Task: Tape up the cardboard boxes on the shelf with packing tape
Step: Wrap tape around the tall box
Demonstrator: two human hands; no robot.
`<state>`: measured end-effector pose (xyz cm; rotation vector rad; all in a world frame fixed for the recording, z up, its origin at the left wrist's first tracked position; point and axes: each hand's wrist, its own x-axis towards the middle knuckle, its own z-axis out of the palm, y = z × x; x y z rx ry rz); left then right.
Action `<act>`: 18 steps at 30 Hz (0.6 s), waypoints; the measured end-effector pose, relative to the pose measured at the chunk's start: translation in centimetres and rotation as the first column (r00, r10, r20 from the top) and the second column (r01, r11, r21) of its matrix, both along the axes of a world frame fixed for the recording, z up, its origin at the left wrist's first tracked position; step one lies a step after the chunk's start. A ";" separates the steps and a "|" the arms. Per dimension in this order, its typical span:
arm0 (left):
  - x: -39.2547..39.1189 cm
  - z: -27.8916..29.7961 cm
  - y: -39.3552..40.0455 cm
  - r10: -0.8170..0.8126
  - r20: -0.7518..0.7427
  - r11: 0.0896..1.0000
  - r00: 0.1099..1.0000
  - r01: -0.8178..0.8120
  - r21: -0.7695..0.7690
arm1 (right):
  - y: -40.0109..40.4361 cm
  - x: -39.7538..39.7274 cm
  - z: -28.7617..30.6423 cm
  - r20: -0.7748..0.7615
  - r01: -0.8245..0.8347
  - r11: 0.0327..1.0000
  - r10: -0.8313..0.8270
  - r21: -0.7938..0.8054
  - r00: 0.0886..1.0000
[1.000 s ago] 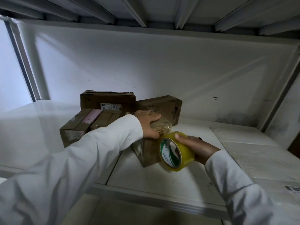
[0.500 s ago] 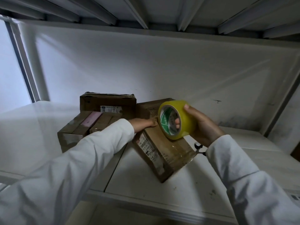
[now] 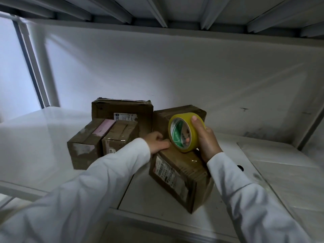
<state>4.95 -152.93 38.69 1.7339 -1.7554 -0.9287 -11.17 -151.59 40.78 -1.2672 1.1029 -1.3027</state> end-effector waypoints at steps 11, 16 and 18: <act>-2.2 -0.4 1.2 -0.095 0.339 0.995 0.936 0.089 0.032 | 0.4 -0.4 2.3 -0.368 -0.067 0.994 0.095 0.089 0.925; -3.2 2.4 3.2 -0.171 0.413 0.981 0.895 0.118 0.151 | 1.6 -3.4 6.8 -0.662 -0.111 0.932 0.325 0.344 0.675; -3.8 3.0 3.5 -0.212 0.416 0.974 0.884 0.158 0.162 | 2.6 -4.2 7.4 -0.622 -0.060 0.915 0.318 0.400 0.715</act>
